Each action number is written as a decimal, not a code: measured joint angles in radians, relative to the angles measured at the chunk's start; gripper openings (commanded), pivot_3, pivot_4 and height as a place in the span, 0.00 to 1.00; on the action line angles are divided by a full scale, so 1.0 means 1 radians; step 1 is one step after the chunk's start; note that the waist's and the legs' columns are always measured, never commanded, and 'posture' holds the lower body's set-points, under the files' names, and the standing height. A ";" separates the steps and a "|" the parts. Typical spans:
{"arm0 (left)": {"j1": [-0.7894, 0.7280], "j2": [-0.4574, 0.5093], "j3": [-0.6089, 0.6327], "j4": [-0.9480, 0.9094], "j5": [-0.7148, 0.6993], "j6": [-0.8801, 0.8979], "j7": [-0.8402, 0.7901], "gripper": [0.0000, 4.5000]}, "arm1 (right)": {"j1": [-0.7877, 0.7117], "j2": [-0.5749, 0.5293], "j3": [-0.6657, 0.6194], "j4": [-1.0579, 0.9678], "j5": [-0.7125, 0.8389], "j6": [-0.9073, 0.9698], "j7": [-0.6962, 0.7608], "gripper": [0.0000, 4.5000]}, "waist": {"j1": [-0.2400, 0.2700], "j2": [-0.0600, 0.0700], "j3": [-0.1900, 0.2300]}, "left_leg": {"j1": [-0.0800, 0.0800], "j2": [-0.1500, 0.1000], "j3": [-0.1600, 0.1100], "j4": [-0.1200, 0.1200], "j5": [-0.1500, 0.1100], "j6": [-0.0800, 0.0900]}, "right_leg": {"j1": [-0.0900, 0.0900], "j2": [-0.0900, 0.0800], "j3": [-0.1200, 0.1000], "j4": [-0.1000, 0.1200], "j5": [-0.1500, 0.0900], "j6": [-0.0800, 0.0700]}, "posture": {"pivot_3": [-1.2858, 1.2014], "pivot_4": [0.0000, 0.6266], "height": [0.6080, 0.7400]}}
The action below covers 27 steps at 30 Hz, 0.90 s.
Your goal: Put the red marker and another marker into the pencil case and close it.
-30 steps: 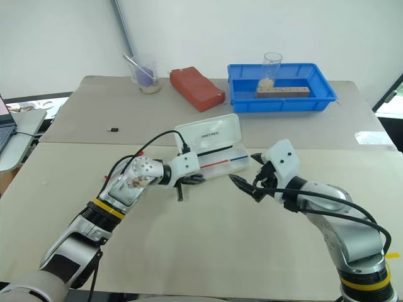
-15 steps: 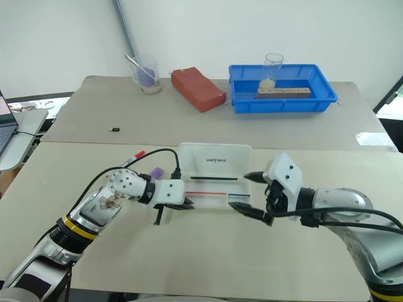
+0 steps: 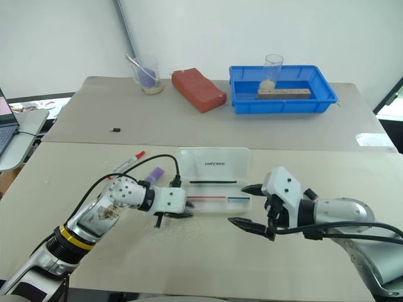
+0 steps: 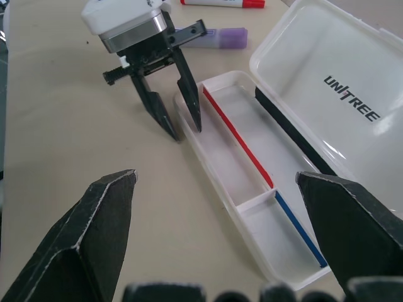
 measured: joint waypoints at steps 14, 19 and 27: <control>-0.226 0.103 0.216 -0.086 -0.210 0.175 -0.111 0.99 | -0.122 -0.002 0.004 0.048 0.035 0.012 0.015 1.00 | -0.002 0.000 0.001 | -0.001 0.000 -0.002 0.002 0.000 0.000 | 0.000 0.001 -0.004 0.001 -0.002 0.002 | 0.52 0.24 1.00; -0.271 0.123 0.363 -0.014 -0.280 0.306 -0.042 0.99 | -0.185 0.013 0.010 0.047 0.084 0.040 -0.008 1.00 | -0.003 0.001 0.000 | -0.001 0.000 -0.003 0.001 0.000 0.000 | 0.000 0.001 -0.004 0.001 -0.002 0.003 | 0.52 0.24 1.00; -0.089 0.181 0.492 0.102 -0.272 0.307 0.101 0.99 | -0.297 0.042 0.086 0.057 0.094 0.060 -0.021 1.00 | -0.005 0.004 -0.002 | 0.000 0.001 -0.003 0.001 0.000 0.000 | 0.000 0.001 -0.004 0.002 0.000 -0.001 | 0.52 0.24 1.00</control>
